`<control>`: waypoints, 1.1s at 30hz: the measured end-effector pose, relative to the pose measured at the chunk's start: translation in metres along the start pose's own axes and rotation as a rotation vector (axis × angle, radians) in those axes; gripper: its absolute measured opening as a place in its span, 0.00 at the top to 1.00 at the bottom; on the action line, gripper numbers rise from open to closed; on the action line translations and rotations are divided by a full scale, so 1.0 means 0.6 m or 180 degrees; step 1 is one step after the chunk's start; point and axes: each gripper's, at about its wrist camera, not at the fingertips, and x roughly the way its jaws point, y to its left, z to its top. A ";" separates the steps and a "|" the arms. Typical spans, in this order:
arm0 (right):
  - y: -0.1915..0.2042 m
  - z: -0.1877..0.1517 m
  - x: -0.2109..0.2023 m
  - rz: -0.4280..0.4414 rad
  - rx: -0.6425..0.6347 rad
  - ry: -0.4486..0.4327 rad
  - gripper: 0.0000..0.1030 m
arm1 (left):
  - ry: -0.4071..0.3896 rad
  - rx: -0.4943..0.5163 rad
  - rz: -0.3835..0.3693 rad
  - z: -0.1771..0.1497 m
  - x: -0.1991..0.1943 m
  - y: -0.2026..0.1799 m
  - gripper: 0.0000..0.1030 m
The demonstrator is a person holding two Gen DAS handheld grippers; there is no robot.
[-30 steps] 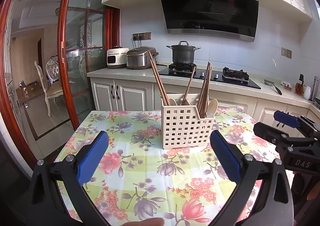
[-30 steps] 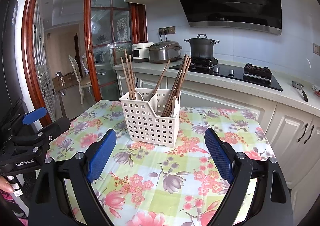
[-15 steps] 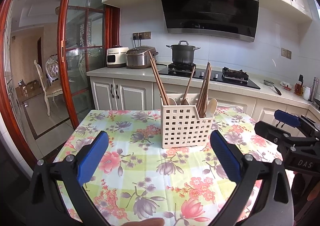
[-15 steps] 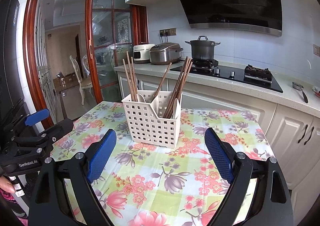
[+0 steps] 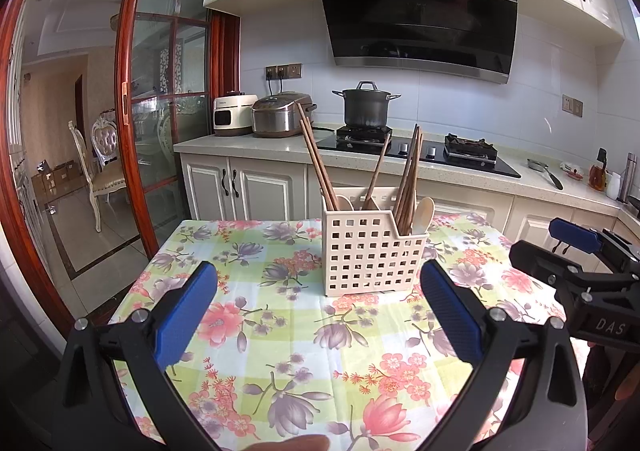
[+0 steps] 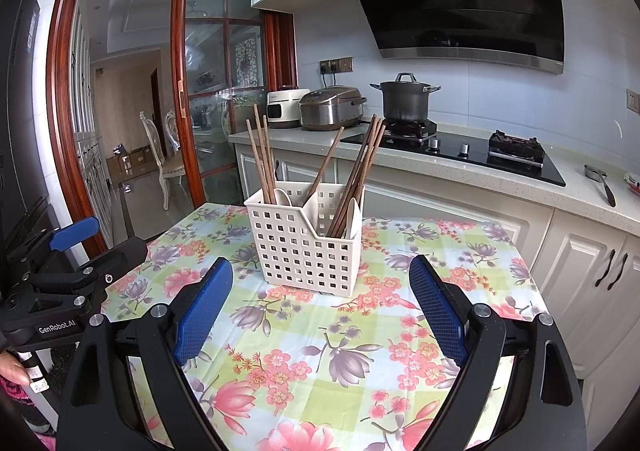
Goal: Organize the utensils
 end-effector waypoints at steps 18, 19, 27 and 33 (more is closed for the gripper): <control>0.001 0.005 -0.003 -0.0009 0.0007 0.0007 0.18 | -0.0002 0.0010 0.0004 0.000 0.000 0.000 0.05; 0.001 0.005 -0.003 -0.0007 0.0006 0.0007 0.18 | -0.0002 0.0010 0.0001 0.000 0.000 0.000 0.05; 0.001 0.008 -0.005 -0.0007 -0.0002 0.0005 0.18 | -0.0007 0.0005 0.0007 0.000 -0.001 0.001 0.05; 0.001 0.010 -0.006 -0.0012 0.0002 0.0005 0.18 | -0.0009 -0.0003 0.0018 0.001 -0.002 0.002 0.05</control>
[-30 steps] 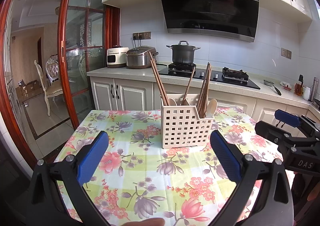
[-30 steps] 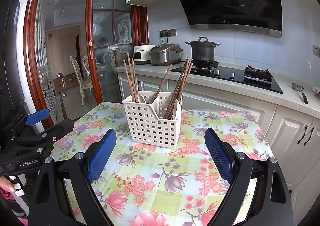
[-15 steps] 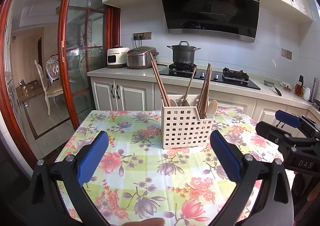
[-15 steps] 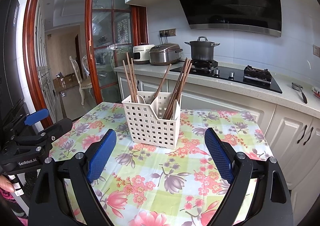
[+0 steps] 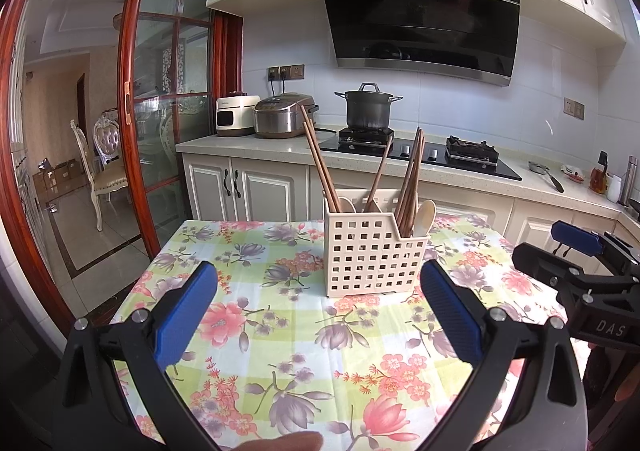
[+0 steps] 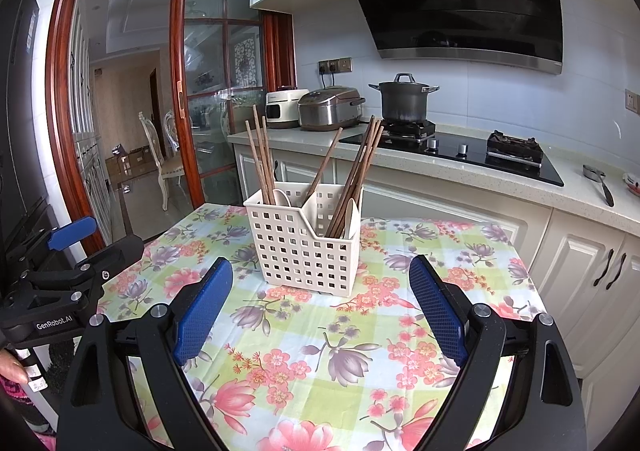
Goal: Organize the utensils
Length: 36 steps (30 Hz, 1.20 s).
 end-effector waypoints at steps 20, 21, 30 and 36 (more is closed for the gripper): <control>-0.001 -0.001 -0.003 -0.0012 0.0007 -0.0013 0.18 | -0.0017 0.0016 -0.0005 0.001 -0.001 -0.004 0.05; -0.001 -0.001 -0.004 -0.0011 0.0007 -0.0014 0.18 | -0.0007 0.0029 -0.0001 0.000 0.001 -0.005 0.05; -0.001 -0.001 -0.004 -0.0014 0.0007 -0.0017 0.18 | 0.0087 -0.0031 -0.0041 0.000 0.014 -0.006 0.05; -0.002 -0.003 -0.003 -0.0017 0.0018 -0.0017 0.18 | 0.0103 -0.0043 0.0036 -0.003 0.015 -0.002 0.05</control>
